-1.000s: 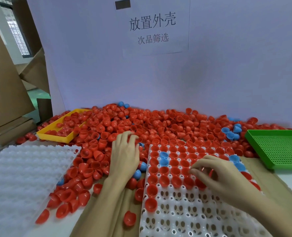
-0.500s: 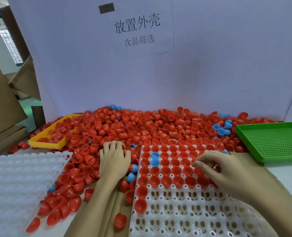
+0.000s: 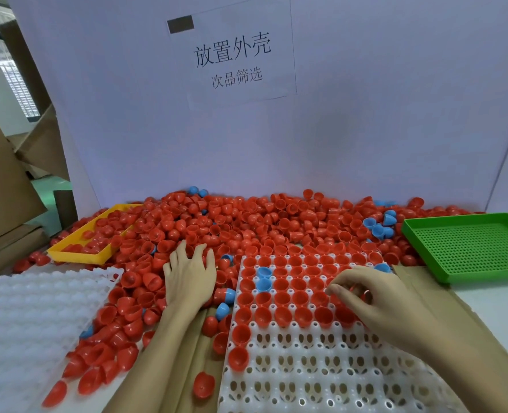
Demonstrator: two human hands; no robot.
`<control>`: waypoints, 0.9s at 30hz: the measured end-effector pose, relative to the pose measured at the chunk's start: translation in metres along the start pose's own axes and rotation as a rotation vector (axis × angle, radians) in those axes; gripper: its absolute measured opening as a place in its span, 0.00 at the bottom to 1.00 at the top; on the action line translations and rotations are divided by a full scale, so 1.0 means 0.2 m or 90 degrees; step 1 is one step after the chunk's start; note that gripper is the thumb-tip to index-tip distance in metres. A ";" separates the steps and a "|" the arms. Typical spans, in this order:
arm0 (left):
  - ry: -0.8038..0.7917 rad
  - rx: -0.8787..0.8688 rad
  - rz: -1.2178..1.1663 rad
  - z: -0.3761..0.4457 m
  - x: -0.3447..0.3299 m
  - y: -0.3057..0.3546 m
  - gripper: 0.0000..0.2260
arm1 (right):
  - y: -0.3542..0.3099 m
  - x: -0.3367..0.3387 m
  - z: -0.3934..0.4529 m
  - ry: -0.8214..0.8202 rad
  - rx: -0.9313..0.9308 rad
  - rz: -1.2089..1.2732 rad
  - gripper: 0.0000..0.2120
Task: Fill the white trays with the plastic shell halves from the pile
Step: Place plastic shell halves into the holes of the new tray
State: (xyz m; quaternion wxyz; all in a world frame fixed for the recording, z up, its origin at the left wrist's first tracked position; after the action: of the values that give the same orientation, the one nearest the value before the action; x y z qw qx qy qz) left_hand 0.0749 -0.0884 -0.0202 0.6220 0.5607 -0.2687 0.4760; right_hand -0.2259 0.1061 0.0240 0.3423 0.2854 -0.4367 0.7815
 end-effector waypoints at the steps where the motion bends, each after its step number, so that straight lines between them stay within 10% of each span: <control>1: 0.017 -0.011 0.006 0.00 0.01 0.01 0.20 | 0.00 0.00 0.00 -0.001 -0.001 0.002 0.05; 11: -0.096 -0.155 0.081 0.08 -0.11 0.10 0.19 | -0.04 -0.02 0.00 -0.010 0.004 -0.015 0.05; 21: 0.200 -0.115 0.043 0.23 0.19 0.07 0.13 | -0.05 0.01 -0.01 -0.008 0.013 -0.051 0.05; 27: 0.093 -0.050 0.202 0.37 0.10 -0.01 0.18 | -0.06 0.01 0.00 -0.011 0.018 -0.052 0.05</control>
State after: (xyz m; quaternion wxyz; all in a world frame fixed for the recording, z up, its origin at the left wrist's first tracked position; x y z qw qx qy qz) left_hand 0.0990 -0.1527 0.0142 0.5782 0.4505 -0.3265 0.5968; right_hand -0.2172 0.1116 0.0303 0.3656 0.3146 -0.4165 0.7706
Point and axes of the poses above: each hand's wrist, its own z-axis towards the middle knuckle, its own x-axis out of the back of the hand, y = z × x, the point moved 10 cm from there along z, towards the middle knuckle, and after that the axes turned 13 degrees about x, right-handed, at the moved point
